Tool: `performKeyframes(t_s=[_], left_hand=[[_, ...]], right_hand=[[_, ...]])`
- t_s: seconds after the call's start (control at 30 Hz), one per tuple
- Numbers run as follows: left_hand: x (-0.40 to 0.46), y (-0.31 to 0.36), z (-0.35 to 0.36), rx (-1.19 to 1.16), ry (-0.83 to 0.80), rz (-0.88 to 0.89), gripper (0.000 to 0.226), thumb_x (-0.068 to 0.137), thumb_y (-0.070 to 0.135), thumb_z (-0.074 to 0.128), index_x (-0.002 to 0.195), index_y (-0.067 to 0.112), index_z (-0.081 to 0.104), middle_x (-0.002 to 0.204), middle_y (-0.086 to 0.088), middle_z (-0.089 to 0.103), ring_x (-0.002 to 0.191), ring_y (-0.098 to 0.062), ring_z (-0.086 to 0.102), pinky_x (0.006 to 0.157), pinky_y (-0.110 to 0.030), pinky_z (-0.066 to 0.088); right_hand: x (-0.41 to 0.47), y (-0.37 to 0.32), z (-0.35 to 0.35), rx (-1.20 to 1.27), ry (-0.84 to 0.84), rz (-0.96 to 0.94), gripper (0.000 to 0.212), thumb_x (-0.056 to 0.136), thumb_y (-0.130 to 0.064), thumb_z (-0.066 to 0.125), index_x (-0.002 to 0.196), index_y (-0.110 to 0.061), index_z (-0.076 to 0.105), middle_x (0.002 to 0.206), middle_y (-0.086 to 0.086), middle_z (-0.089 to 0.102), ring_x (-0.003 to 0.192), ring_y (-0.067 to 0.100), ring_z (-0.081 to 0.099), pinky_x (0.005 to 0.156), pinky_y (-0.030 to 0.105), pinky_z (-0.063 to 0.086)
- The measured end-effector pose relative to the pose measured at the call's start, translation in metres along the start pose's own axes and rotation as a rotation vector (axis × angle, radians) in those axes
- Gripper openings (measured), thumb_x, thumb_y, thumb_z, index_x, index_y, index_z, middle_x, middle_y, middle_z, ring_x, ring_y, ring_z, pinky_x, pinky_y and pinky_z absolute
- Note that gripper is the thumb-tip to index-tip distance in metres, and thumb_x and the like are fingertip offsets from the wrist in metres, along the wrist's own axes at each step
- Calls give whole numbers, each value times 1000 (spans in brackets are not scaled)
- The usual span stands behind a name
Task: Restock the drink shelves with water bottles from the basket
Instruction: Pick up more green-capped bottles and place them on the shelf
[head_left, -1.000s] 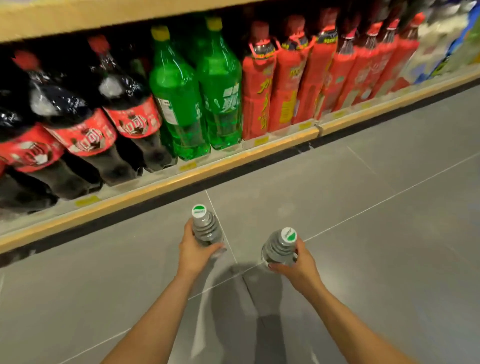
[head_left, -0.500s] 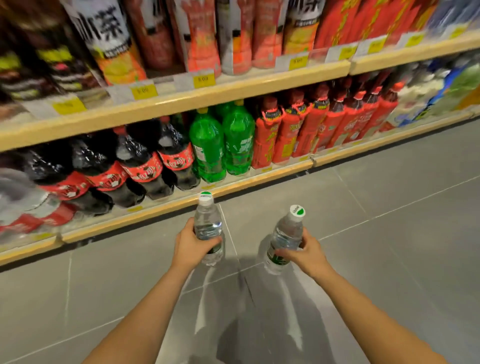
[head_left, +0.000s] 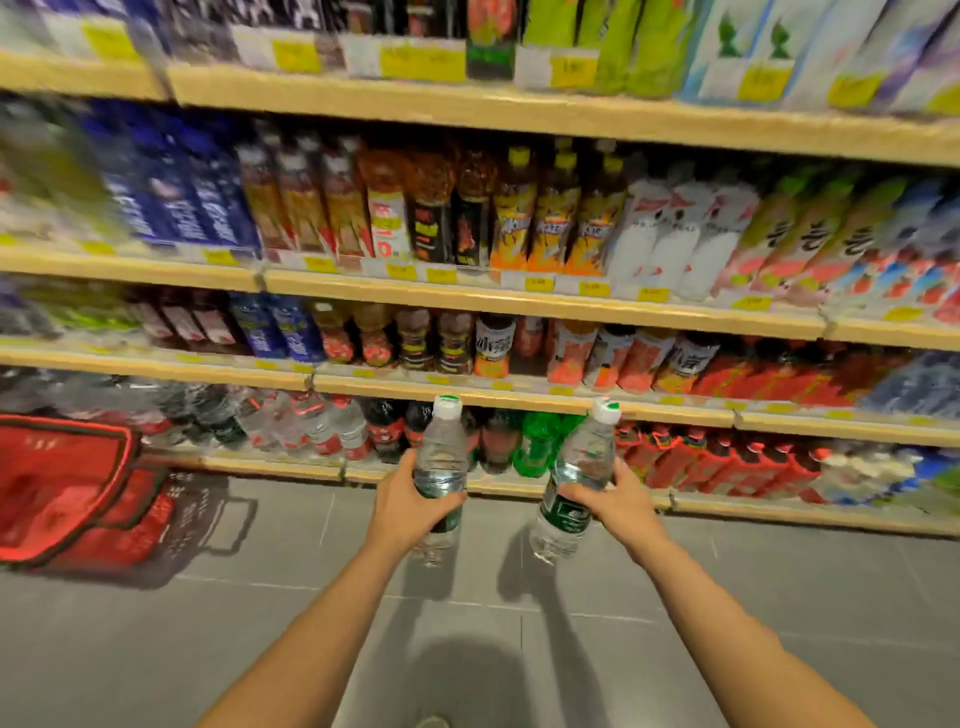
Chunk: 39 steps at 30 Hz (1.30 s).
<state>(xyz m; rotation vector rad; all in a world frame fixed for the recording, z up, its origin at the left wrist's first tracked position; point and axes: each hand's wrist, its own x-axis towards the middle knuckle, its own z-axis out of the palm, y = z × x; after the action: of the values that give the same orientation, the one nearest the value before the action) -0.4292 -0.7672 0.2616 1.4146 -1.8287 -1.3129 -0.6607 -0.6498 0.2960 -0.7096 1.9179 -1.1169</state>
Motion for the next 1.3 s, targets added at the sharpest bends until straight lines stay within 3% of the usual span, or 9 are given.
performKeyframes(t_s=[0.07,0.17,0.3,0.43,0.63,0.83,0.97,1.1,1.3], left_hand=[[-18,9,-38,-22,82,-37,56,61,29,84,108,23,54,100,0,67,93,-18,63,82,-31,50],[-39,9,-97,-33,178,-77,77,53,46,82,120,22,52,110,-1,66,102,-21,63,89,-40,53],[-65,0,-180,-50,355,-125,77,67,32,81,132,12,44,113,7,52,113,-23,54,93,-37,46],[-82,-40,-272,-25,484,-121,64,58,37,84,114,20,57,106,-3,69,97,-21,64,85,-38,53],[-103,-87,-426,6,614,-96,48,63,25,83,104,22,58,88,6,64,83,-10,58,70,-25,42],[-105,-135,-569,58,703,-148,45,54,36,80,93,28,58,85,6,68,85,-17,65,71,-30,48],[-90,-156,-640,68,744,-162,48,56,35,80,96,28,55,92,3,68,88,-19,64,77,-35,53],[-57,-184,-705,65,791,-141,53,56,38,83,101,26,57,100,-1,70,95,-21,64,82,-36,52],[9,-231,-812,39,833,-153,61,62,33,84,115,21,56,110,-3,68,102,-21,63,86,-34,50]], right_hand=[[-11,-36,19,-44,-55,-48,57,59,-28,85,107,-24,55,109,0,65,98,18,62,89,37,50],[-26,-81,61,-100,-111,-124,51,64,-20,84,103,-24,52,104,2,63,93,17,59,81,29,45],[-51,-130,133,-127,-191,-203,47,67,-19,82,102,-23,50,99,0,60,90,17,56,74,27,43],[-63,-157,219,-151,-276,-212,54,63,-26,84,107,-13,56,107,4,65,92,19,62,76,29,47],[-92,-209,373,-108,-356,-218,52,64,-17,84,106,-14,53,105,4,63,89,17,60,79,30,48],[-108,-272,510,-161,-423,-283,88,64,-27,84,137,-10,39,130,10,55,111,25,56,86,37,49],[-103,-312,587,-277,-428,-318,76,65,-35,82,125,-7,46,129,13,53,111,29,54,76,34,44],[-85,-346,662,-276,-461,-370,67,66,-31,82,119,-7,50,115,6,58,100,22,55,76,31,41],[-43,-392,788,-311,-493,-393,56,66,-37,81,106,-18,48,105,1,57,91,18,55,68,32,46]])
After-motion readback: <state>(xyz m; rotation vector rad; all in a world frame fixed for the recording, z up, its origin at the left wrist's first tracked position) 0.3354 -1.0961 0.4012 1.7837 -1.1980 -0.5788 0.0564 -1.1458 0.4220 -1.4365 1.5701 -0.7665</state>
